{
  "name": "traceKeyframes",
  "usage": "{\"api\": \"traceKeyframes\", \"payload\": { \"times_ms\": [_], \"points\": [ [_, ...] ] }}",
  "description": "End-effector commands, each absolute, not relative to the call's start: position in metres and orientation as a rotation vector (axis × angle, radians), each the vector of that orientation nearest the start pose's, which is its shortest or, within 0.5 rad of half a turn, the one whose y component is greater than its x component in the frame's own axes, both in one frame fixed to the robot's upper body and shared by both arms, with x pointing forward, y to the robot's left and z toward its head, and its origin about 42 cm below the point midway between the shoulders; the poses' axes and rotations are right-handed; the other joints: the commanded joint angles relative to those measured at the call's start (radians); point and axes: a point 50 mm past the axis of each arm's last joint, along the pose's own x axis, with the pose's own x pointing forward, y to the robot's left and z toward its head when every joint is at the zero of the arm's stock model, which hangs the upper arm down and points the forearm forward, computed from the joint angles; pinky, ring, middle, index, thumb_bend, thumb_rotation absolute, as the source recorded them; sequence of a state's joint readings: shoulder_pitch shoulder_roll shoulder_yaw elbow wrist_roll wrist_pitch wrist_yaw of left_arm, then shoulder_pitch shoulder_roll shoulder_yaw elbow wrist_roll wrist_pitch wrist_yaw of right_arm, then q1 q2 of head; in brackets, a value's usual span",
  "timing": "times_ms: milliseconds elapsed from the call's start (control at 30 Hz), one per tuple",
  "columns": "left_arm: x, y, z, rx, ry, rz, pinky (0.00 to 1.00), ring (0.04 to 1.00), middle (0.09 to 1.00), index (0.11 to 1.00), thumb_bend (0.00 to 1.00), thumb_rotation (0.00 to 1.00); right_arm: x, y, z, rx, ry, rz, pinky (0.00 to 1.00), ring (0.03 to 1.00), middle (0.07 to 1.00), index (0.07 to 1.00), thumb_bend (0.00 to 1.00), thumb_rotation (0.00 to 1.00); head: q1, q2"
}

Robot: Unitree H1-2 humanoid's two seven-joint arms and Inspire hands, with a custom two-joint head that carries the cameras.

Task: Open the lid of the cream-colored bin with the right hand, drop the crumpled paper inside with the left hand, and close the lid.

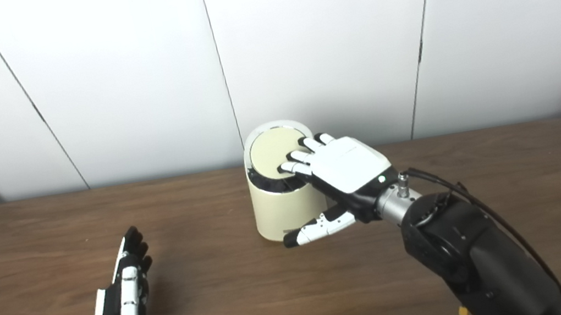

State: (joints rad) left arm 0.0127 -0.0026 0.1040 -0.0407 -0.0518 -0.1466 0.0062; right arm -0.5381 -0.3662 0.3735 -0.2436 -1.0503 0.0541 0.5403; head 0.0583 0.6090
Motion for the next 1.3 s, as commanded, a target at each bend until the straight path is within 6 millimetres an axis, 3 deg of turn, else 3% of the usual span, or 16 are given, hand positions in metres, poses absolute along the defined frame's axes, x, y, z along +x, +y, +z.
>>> {"api": "traceKeyframes", "payload": {
  "times_ms": [0,533,800,1267],
  "points": [
    [0.2683,0.2302,0.0993,-0.074,-0.131,0.118,1.00,1.000,1.000,1.000,0.38,0.92,0.3819,-0.1731,0.2862,-1.603,-0.400,0.464,1.00,1.000,0.916,0.835,0.65,1.00,0.001,0.002],
    [0.2684,0.2291,0.1012,-0.070,-0.130,0.120,1.00,1.000,1.000,1.000,0.38,0.92,0.3854,-0.1742,0.2858,-1.598,-0.309,0.527,1.00,1.000,0.879,0.823,0.67,1.00,0.002,0.004],
    [0.2693,0.2289,0.1009,-0.081,-0.137,0.127,1.00,1.000,1.000,1.000,0.36,0.91,0.3862,-0.1749,0.2870,-1.592,-0.278,0.546,1.00,1.000,0.884,0.806,0.61,1.00,0.002,0.002],
    [0.2692,0.2287,0.1001,-0.074,-0.133,0.126,1.00,1.000,1.000,1.000,0.36,0.89,0.3836,-0.1739,0.2949,-1.530,-0.470,0.440,1.00,1.000,1.000,0.975,0.62,1.00,0.004,0.004]
  ]
}}
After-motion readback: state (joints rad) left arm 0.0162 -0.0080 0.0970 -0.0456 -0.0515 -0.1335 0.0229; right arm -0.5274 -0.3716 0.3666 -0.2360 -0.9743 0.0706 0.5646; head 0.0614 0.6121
